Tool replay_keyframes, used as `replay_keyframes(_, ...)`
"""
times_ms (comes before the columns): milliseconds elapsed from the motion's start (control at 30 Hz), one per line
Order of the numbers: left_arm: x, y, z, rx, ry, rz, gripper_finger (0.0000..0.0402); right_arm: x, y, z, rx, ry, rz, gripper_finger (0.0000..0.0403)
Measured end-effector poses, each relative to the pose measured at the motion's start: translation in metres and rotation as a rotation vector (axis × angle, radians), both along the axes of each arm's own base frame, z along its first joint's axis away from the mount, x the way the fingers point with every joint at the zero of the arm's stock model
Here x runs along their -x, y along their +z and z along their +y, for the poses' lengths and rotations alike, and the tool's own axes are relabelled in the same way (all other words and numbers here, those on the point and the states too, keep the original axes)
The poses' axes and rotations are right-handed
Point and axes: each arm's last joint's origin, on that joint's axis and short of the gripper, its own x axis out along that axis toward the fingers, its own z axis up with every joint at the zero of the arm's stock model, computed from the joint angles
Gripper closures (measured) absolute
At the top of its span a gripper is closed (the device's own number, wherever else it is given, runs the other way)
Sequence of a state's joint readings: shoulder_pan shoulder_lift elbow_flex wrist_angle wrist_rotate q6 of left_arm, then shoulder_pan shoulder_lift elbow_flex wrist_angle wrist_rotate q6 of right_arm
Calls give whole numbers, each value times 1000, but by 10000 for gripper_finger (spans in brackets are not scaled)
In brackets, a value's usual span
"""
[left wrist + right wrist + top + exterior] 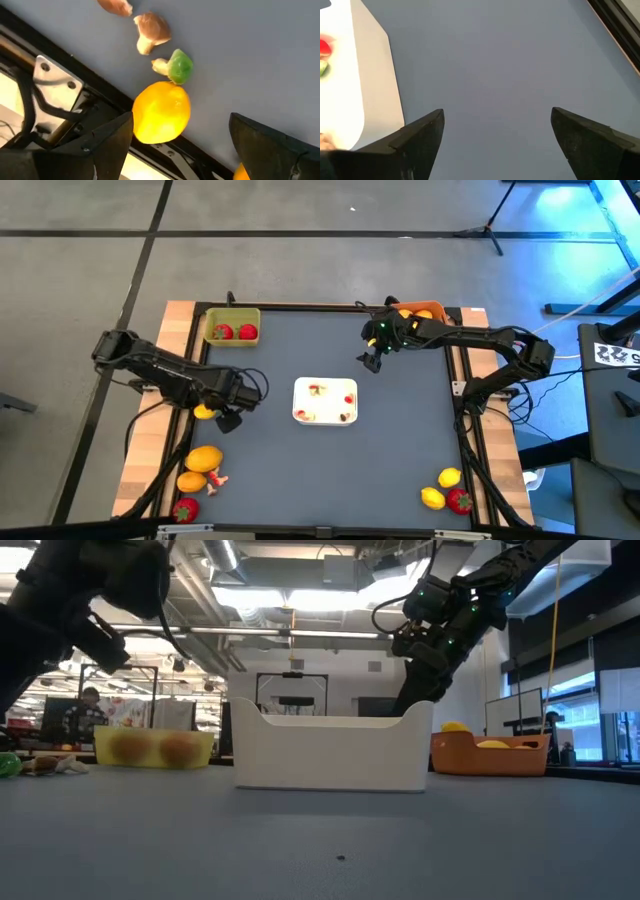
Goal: Sort produce into baskets
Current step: Put the yellow lemon into the orange bin
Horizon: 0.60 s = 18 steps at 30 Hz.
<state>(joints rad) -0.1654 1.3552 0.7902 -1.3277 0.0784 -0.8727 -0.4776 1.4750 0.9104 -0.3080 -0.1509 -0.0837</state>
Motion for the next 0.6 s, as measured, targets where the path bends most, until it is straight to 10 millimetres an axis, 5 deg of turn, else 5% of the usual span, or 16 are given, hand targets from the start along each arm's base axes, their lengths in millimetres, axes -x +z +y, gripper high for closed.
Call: replay_keyframes(600,-22,-55,4,171,-113,334,82,0,0,0,-5,-7,2,40)
